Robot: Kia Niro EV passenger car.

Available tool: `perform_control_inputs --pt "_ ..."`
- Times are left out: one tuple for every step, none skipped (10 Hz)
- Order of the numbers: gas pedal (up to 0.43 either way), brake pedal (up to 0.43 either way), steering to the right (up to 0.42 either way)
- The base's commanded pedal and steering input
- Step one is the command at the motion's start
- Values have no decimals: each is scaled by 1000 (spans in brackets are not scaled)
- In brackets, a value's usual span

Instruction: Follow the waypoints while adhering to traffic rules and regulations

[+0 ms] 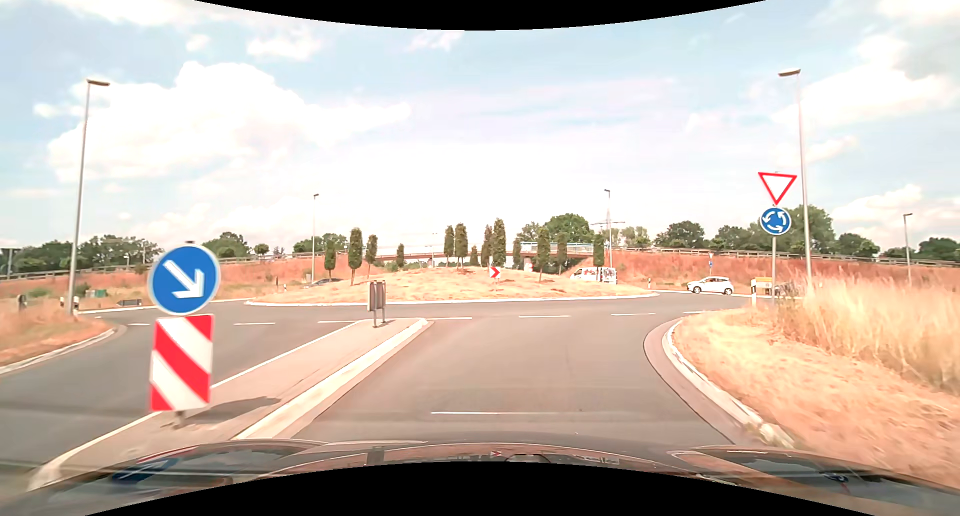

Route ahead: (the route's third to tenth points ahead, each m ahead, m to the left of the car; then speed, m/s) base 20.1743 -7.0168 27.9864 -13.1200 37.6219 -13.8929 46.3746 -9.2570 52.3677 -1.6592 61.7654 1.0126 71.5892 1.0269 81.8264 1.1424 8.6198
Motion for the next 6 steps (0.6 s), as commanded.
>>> perform_control_inputs --pt "118 0 83" --pt "118 0 97" --pt "118 0 112" --pt "118 0 122" --pt "118 0 132" --pt "118 0 140"
